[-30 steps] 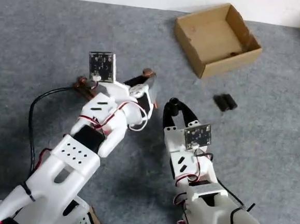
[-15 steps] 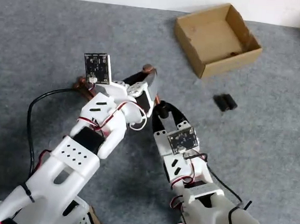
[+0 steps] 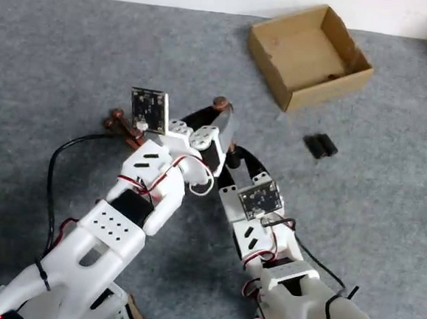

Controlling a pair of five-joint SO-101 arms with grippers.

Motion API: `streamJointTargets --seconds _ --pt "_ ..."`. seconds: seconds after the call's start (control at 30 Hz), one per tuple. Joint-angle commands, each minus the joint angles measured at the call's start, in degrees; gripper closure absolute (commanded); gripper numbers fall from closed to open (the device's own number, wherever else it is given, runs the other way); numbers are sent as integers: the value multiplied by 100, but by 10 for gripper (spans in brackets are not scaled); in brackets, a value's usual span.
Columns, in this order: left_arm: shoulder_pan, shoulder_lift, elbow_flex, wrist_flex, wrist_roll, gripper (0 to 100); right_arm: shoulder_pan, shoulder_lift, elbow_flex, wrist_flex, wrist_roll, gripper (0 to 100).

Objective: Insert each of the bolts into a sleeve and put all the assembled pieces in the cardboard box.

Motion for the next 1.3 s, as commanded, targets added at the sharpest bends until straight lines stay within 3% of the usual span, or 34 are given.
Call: streamJointTargets --seconds 0.0,1.0,1.1,1.27 --pt "119 -189 -57 -158 -9 995 -40 -92 233 -154 88 993" --pt "163 -198 593 -176 -26 986 312 -145 312 -180 70 993" --pt "163 -198 585 -158 -26 887 312 -145 312 -180 70 993" --pt "163 -189 593 53 9 567 312 -145 303 -180 70 993"
